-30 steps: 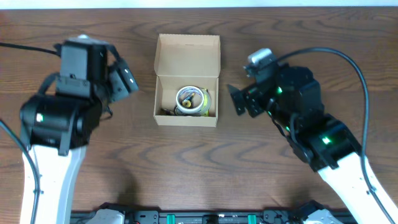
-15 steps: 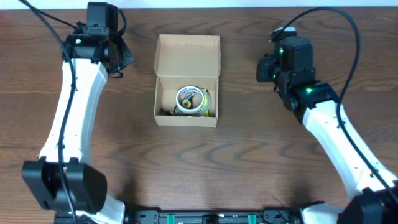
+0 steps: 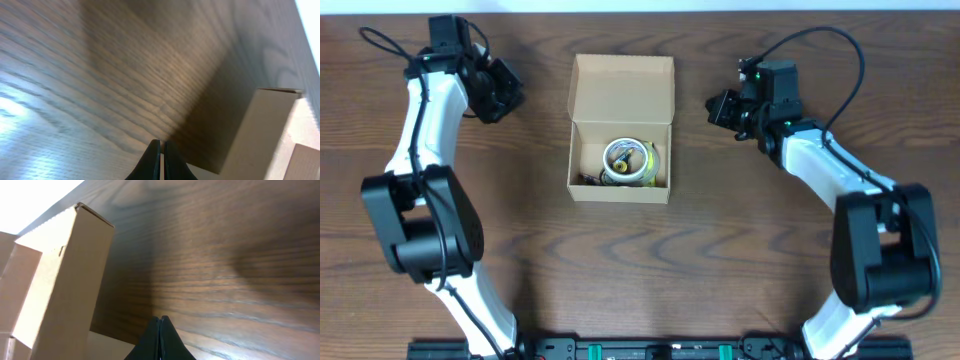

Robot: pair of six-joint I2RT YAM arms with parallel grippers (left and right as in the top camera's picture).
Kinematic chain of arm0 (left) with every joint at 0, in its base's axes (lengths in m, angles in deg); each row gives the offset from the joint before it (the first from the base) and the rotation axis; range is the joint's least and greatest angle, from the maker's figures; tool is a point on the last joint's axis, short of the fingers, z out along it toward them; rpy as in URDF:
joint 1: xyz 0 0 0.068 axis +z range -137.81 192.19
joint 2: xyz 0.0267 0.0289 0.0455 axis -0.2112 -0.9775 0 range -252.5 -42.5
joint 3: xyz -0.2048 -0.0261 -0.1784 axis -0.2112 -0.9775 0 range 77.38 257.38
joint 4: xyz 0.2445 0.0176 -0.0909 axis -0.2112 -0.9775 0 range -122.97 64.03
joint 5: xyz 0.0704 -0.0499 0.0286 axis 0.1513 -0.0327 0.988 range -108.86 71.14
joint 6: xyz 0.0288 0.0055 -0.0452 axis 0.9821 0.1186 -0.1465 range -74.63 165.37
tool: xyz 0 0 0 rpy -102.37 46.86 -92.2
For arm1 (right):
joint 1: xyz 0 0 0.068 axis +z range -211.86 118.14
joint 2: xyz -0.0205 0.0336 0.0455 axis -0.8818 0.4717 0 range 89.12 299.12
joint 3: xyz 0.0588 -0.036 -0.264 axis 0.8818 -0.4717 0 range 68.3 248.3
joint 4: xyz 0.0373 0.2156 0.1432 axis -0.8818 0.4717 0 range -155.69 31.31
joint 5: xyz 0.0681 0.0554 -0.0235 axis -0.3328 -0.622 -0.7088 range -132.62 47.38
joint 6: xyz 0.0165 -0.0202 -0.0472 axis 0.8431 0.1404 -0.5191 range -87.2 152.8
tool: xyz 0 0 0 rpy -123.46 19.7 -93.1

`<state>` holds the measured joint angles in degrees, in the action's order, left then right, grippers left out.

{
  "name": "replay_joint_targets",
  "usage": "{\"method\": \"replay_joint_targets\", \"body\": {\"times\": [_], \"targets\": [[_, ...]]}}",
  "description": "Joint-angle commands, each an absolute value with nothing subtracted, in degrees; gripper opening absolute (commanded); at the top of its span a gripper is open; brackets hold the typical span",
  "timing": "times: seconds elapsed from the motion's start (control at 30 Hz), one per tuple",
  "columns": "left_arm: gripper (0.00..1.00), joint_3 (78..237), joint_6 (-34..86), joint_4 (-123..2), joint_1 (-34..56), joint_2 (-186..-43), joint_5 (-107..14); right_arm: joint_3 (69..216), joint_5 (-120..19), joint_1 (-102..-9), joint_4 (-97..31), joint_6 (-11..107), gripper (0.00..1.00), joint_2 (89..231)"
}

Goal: Pack container
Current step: 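Raise both grippers to the box lid's far edge on either side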

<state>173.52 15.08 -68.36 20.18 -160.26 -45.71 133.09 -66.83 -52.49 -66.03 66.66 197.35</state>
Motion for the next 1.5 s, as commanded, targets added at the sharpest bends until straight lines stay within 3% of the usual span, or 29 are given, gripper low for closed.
{"method": "replay_joint_targets", "body": {"times": [0.0, 0.43, 1.03, 1.47], "targets": [[0.06, 174.2, 13.5, -67.2, 20.2, -163.1, -52.8, 133.9, -75.4, -54.3, -68.9, 73.0, 0.01, 200.7], [0.06, 174.2, 9.8, -61.8, 20.0, -171.5, -66.2, 133.9, -86.6, -54.7, -88.5, 88.1, 0.01, 212.1], [0.06, 174.2, 5.9, -56.2, 15.0, -173.3, -68.7, 134.2, -83.3, -51.6, -90.9, 90.0, 0.01, 212.2], [0.06, 174.3, 6.6, -54.2, 15.2, -173.2, -77.9, 140.5, -85.2, -49.5, -93.4, 88.3, 0.01, 212.1]]}}
